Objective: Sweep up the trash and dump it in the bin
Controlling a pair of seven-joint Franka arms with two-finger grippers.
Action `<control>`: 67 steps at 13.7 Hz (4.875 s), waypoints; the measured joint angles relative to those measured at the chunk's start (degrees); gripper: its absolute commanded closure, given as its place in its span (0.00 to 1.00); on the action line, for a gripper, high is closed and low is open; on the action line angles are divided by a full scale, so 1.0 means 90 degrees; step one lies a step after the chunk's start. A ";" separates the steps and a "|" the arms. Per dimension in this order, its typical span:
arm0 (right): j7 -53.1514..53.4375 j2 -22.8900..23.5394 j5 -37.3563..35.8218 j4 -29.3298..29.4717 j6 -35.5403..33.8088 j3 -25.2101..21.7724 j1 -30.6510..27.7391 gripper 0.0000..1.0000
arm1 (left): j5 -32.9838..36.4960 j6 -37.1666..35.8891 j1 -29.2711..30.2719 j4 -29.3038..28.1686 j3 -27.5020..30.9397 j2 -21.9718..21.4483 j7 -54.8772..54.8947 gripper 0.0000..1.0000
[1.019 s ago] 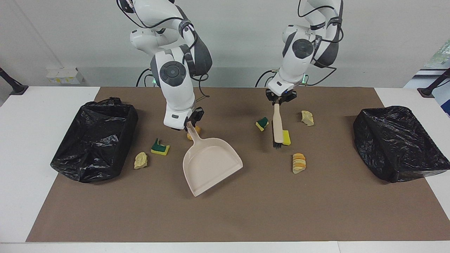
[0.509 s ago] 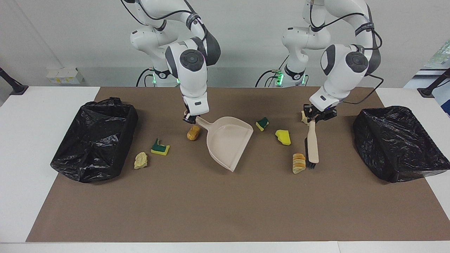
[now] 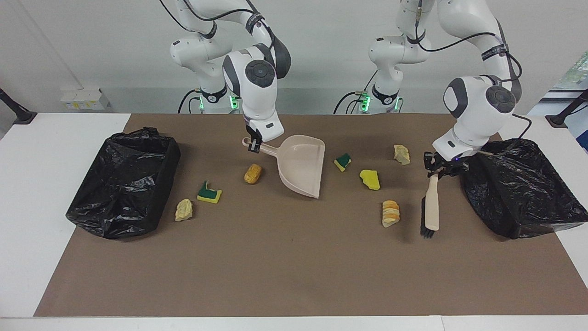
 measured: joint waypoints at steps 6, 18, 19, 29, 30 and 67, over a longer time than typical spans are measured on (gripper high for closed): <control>0.0000 0.0120 -0.0284 -0.0077 0.0026 0.0023 0.0355 1.00 | 0.0007 -0.0057 0.0006 0.0159 -0.0070 0.0354 0.0476 1.00; 0.0613 0.0389 -0.0286 -0.0148 0.0427 0.0006 0.0672 1.00 | 0.0007 -0.1370 -0.0959 -0.1499 -0.0199 -0.0869 0.0024 1.00; 0.0613 0.0390 -0.0286 -0.0148 0.0429 0.0004 0.0672 1.00 | 0.0006 -0.1501 -0.1151 -0.1704 -0.0200 -0.1078 -0.0208 1.00; 0.0613 0.0400 -0.0286 -0.0148 0.0429 0.0002 0.0669 1.00 | 0.0018 -0.3042 -0.1081 -0.2032 -0.0073 -0.2549 -0.1510 1.00; 0.0613 0.0401 -0.0286 -0.0148 0.0429 0.0002 0.0669 1.00 | 0.0019 -0.3041 -0.0897 -0.2123 -0.0066 -0.2622 -0.1606 1.00; 0.0613 0.0408 -0.0286 -0.0148 0.0433 -0.0001 0.0665 1.00 | -0.1521 -0.0030 -0.3781 -0.3029 -0.0257 -0.1923 -0.6624 1.00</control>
